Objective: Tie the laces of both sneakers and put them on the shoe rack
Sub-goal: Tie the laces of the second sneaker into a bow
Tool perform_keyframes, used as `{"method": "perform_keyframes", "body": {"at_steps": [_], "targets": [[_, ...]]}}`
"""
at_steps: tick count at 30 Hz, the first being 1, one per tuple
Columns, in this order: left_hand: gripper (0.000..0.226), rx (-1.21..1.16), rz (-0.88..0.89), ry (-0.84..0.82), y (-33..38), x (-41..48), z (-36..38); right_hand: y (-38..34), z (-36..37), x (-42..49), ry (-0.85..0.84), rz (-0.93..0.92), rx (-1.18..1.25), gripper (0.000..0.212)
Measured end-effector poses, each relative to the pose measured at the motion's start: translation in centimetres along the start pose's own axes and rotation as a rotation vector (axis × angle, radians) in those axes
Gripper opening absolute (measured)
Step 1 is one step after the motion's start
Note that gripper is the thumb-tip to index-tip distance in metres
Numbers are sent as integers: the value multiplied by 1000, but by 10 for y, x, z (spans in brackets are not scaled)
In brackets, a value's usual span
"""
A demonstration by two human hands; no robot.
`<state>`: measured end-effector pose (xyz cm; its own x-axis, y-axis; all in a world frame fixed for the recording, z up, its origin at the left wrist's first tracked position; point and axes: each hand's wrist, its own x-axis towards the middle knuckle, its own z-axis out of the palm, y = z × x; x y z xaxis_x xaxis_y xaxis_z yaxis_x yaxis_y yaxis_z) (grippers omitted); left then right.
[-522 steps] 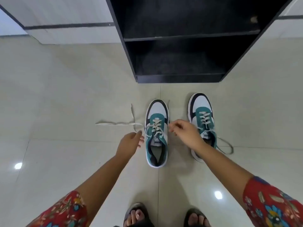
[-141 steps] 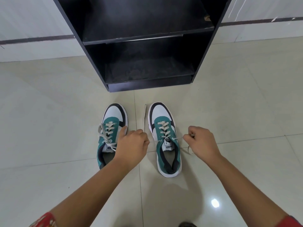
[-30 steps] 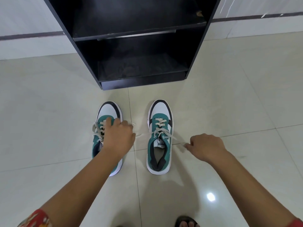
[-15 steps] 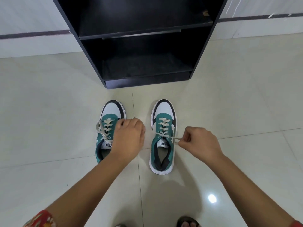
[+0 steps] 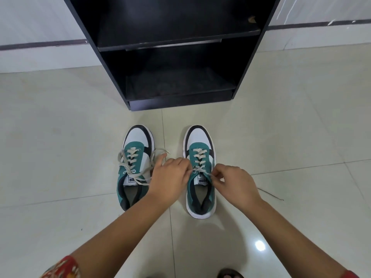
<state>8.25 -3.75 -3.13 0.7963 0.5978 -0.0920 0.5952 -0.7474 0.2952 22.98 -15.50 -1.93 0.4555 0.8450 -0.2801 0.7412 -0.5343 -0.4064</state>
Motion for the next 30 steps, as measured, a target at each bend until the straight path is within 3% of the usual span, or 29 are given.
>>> {"method": "perform_keyframes", "body": {"at_steps": [9,15,17,19,22,26,30], "targets": [[22,146,-8,30,-15,-1,9,6,-5,0,-117,129,77,17],[10,191,11,37,-16,0,7,8,-4,2,-131,129,84,18],[13,167,1,-14,-18,-1,4,10,-3,2,-163,106,157,18],[22,119,-13,-30,-19,-2,-1,12,-4,2,-188,116,406,16],[28,-198,-68,-33,-17,-3,-8,11,-5,3,-163,156,853,18],[31,-803,-280,-118,1,2,-19,-4,-3,6,-135,108,1020,24],[38,-1171,-409,-166,9,10,-31,-13,-9,9,-94,94,1167,27]]}}
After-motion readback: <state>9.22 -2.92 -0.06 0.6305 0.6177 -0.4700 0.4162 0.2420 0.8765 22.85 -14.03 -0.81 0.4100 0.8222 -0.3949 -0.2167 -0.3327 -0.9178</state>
